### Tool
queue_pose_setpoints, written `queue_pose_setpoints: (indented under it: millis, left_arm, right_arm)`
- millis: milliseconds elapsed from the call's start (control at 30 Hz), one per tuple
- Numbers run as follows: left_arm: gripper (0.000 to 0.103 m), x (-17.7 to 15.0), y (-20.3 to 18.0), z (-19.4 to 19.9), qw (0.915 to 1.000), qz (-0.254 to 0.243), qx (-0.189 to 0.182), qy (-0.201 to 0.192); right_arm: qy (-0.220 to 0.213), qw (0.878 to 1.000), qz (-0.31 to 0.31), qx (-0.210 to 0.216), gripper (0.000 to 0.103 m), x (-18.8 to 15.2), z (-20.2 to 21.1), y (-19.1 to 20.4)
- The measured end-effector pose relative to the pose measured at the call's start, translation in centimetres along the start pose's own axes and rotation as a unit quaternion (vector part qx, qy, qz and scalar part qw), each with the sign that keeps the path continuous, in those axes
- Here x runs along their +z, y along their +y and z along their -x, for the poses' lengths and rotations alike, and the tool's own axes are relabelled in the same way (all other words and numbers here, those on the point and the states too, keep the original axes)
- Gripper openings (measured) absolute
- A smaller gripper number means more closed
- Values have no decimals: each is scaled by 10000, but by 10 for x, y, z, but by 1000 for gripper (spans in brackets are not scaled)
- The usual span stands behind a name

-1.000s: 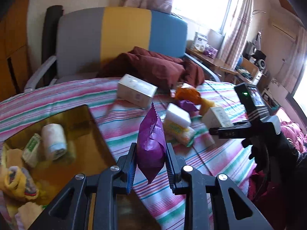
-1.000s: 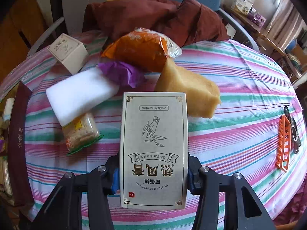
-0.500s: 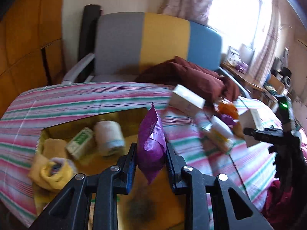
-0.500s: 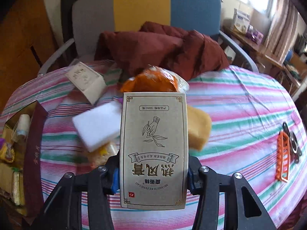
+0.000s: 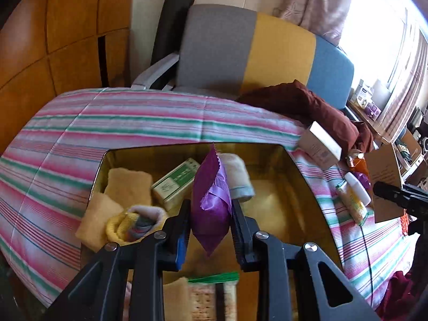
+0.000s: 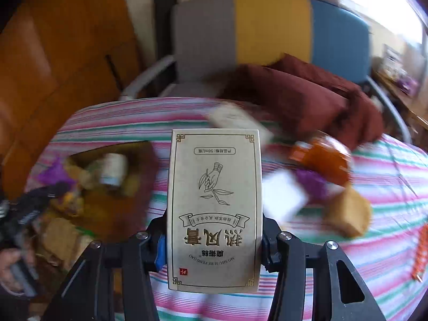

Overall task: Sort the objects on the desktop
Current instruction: 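Carry the white box and purple packet over the gold tray, then release the white box with the right gripper while the left drops the purple packet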

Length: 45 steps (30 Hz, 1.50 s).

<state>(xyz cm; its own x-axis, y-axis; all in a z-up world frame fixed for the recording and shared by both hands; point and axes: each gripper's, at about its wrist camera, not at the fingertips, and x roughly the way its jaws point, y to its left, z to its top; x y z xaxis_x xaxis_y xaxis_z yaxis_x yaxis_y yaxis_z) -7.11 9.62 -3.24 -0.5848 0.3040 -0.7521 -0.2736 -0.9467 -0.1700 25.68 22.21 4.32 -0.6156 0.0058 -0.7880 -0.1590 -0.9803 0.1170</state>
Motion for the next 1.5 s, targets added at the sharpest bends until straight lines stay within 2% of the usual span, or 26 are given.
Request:
queue_pose_setpoints:
  millis: [133,400,567,700,900,1133,1333,1500]
  left_arm:
    - [27,1,8,-6,9999,103,-4,68]
    - [27,-5,12,-19,9996,109,-45,240]
    - [28,-4,12,-27,9995,75,4,312]
    - [28,-2,16,-35,9990,164,61,415]
    - [36,0,14,-41,9989,79,103,452]
    - [46,2,20,-33,9990,231,-14,370]
    - [47,2,24,-6,9995,305,18,57]
    - [47,1,16,13,9997,198,-4,-126]
  right_arm:
    - [139,9987,298,398,52,15,-20,52]
    - [555,9956,523,539,52,31,-71,108]
    - [771,9945,521,473,52,34,-100,122]
    - [775,9949,625,186,52,39,-115,129]
    - [827,9956,425,145,56,40,-132,124]
    - [597,9970,358,344,59,38,-115,119]
    - [208,9977,491,430,64,36,-81,109]
    - [-206,9962,840,101,70,26,-52,95]
